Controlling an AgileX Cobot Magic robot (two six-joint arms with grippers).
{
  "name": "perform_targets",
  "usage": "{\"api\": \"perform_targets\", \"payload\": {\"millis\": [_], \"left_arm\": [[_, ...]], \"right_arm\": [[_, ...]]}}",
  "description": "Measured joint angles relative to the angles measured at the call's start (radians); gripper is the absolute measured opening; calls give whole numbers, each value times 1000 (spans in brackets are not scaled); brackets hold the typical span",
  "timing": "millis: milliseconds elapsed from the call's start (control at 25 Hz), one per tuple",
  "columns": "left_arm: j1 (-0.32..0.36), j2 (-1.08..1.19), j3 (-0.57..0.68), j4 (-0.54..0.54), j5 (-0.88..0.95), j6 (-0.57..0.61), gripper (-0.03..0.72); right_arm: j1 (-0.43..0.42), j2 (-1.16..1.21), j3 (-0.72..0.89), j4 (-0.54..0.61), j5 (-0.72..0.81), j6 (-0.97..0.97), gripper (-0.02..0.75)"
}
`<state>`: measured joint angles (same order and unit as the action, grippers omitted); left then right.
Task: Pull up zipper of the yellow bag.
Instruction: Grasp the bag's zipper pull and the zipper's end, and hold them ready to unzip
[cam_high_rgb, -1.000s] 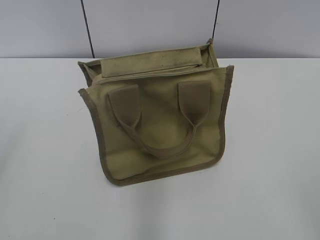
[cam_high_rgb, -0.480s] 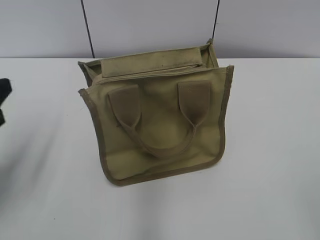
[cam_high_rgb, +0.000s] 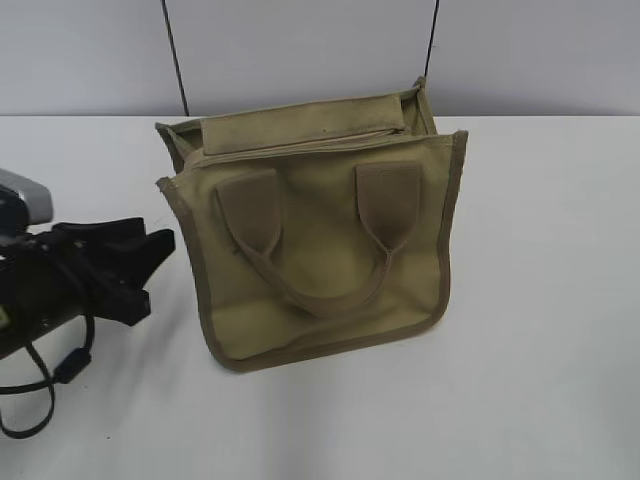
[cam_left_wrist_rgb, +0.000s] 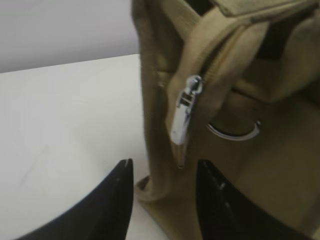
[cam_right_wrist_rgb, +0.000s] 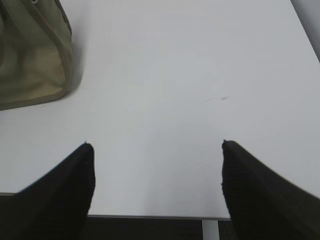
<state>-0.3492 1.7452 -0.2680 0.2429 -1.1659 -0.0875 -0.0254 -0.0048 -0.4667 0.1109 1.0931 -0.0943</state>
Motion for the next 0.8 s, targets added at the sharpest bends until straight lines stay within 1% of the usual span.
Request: {"api": "perform_targets", "payload": {"millis": [120, 280, 520, 800], "left_arm": [[0, 92, -52, 90, -29, -23, 307], [0, 155, -110, 158, -34, -35, 259], [0, 213, -192, 192, -21, -55, 241], [0, 237, -241, 169, 25, -62, 241]], "right_arm": [[0, 0, 0, 0, 0, 0, 576], [0, 0, 0, 0, 0, 0, 576], [0, 0, 0, 0, 0, 0, 576], [0, 0, 0, 0, 0, 0, 576]]}}
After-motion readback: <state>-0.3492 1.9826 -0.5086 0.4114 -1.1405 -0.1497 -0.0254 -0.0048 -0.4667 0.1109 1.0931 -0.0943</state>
